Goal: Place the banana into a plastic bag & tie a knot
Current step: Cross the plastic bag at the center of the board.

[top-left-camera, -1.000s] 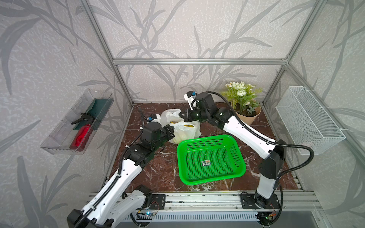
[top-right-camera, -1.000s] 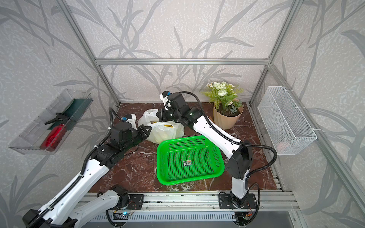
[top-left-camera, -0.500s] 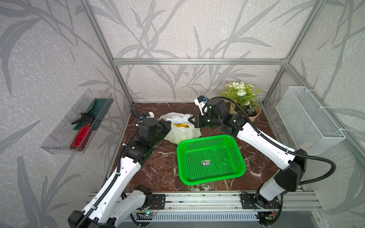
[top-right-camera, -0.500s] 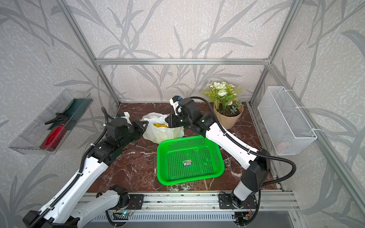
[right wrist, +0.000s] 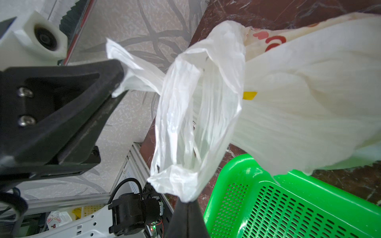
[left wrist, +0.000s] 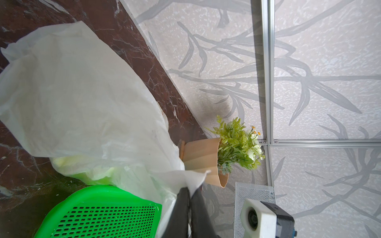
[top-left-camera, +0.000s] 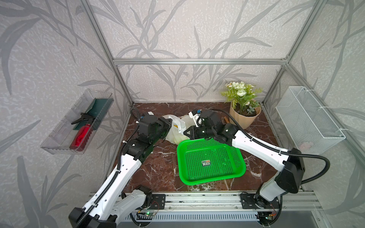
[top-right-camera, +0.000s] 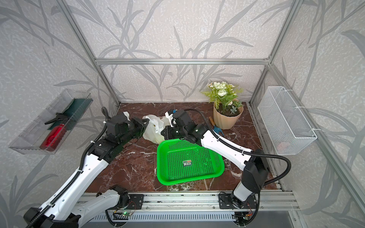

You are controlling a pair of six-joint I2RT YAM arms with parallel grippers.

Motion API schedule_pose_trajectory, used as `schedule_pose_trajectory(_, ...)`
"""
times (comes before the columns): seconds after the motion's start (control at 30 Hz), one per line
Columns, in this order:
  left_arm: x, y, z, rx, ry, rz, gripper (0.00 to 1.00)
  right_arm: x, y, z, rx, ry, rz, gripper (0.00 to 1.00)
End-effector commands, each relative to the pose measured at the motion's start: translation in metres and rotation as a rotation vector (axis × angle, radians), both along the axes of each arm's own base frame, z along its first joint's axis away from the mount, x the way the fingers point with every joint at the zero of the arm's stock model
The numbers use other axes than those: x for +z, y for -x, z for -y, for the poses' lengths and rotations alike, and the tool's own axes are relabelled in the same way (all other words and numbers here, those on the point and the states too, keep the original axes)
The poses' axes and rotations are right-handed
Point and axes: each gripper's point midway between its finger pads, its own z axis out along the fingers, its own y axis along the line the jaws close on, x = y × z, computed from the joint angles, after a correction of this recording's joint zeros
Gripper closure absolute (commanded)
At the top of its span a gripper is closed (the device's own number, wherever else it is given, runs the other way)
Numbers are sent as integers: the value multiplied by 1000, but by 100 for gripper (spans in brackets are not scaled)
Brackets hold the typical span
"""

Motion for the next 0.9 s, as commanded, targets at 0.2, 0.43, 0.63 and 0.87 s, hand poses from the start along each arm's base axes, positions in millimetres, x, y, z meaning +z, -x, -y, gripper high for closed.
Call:
schedule_pose_trajectory(0.2, 5, 27, -10, 64, 137, -115, 44, 0, -1, -17, 18, -56, -7, 100)
schedule_pose_trajectory(0.43, -1, 44, -9, 88, 230, -216, 28, -1, 3, -14, 20, -52, -3, 100)
schedule_pose_trajectory(0.63, -12, 45, 1, 84, 226, -278, 24, 2, 3, -13, 23, -48, 12, 100)
schedule_pose_trajectory(0.87, -20, 39, 19, 40, 127, -260, 1, 2, 4, -12, 34, -44, 17, 100)
